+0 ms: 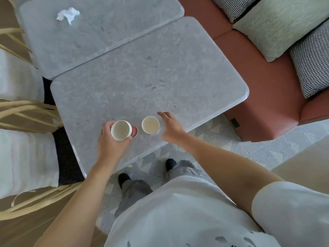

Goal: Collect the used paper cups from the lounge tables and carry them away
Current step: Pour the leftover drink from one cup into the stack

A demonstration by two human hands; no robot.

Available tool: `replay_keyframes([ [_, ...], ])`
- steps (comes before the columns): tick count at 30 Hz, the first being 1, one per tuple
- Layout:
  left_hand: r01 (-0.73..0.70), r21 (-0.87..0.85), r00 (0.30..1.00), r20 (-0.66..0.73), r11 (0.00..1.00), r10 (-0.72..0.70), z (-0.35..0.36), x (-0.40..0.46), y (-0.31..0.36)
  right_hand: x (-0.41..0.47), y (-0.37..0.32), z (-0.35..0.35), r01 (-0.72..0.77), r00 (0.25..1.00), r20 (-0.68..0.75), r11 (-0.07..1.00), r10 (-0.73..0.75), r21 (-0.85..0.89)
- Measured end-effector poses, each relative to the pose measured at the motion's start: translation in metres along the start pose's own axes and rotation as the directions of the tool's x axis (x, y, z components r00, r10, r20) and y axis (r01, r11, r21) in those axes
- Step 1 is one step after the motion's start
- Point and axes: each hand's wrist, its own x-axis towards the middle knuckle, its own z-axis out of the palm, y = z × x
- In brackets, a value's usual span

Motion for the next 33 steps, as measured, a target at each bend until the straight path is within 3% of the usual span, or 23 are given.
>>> replay_keyframes([
  [6, -0.088, -0.098, 0.996, -0.018, 0.991, 0.087, -0.012, 0.004, 0.042, -0.001, 0.004, 0.012, -0.018, 1.0, 0.006, 0.996, 0.017, 0.084],
  [15, -0.166, -0.061, 0.972, 0.156, 0.984, 0.174, 0.0, 0.007, 0.061, 0.009, 0.008, 0.018, -0.006, 1.0, 0.021, 0.997, 0.004, 0.078],
  [33, -0.115, 0.02, 0.972, 0.208, 0.993, 0.108, 0.021, 0.025, 0.038, 0.021, 0.003, 0.024, -0.001, 1.0, -0.02, 0.987, 0.004, 0.163],
])
